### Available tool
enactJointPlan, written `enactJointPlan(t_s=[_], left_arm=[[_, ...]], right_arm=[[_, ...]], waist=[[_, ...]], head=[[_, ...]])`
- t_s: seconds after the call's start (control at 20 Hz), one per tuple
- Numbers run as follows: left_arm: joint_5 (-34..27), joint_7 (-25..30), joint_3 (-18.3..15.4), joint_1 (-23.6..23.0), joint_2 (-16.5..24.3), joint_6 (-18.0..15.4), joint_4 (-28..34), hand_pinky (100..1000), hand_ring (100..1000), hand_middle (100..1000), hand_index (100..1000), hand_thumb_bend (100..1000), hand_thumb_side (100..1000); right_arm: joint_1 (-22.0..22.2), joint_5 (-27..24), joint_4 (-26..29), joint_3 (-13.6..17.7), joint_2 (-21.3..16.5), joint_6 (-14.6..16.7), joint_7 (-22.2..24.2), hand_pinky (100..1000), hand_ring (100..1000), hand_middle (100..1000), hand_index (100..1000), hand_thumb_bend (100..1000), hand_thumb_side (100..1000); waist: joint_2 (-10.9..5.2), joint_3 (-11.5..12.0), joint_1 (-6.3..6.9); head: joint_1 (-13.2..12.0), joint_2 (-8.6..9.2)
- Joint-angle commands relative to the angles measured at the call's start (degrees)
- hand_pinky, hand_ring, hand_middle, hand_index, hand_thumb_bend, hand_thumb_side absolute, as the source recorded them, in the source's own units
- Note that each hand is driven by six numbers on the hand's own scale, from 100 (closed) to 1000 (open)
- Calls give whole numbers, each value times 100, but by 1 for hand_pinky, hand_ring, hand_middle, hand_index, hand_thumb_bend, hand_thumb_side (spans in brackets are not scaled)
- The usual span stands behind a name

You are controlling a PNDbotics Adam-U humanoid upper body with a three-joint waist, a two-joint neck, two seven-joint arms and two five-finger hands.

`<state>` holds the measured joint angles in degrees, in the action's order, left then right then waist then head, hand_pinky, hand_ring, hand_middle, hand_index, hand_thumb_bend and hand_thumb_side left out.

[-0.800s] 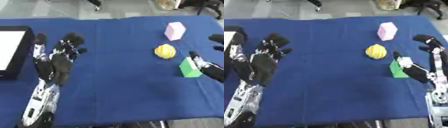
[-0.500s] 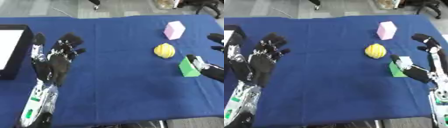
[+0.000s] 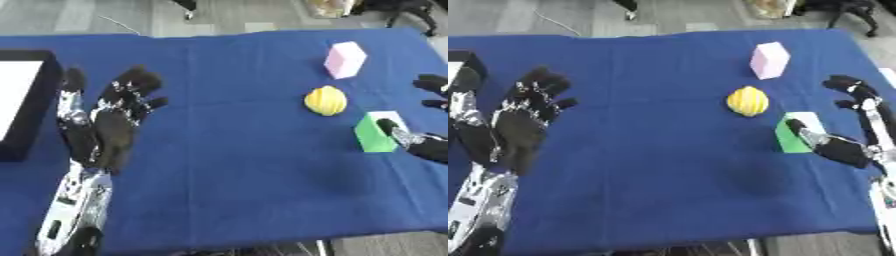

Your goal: Pick up the objects with one hand, pass them to the other hand, and then place them into the box on the other side of the table.

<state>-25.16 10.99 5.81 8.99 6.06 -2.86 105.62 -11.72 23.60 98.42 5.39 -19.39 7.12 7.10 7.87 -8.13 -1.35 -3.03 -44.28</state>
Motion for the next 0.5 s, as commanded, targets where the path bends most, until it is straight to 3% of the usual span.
enactJointPlan(t_s=[0.05,0.5], left_arm=[[21,36,-2,40,107,4,119,805,861,747,859,468,1000],[31,84,19,29,126,17,112,804,860,743,858,470,1000]], right_arm=[[-124,-189,-174,-80,-571,89,300,827,947,922,851,592,304],[-436,-1268,-1167,-592,-1775,342,1136,837,959,937,866,611,264]], waist=[[-94,18,-27],[-128,96,-69]], head=[[46,17],[118,17]])
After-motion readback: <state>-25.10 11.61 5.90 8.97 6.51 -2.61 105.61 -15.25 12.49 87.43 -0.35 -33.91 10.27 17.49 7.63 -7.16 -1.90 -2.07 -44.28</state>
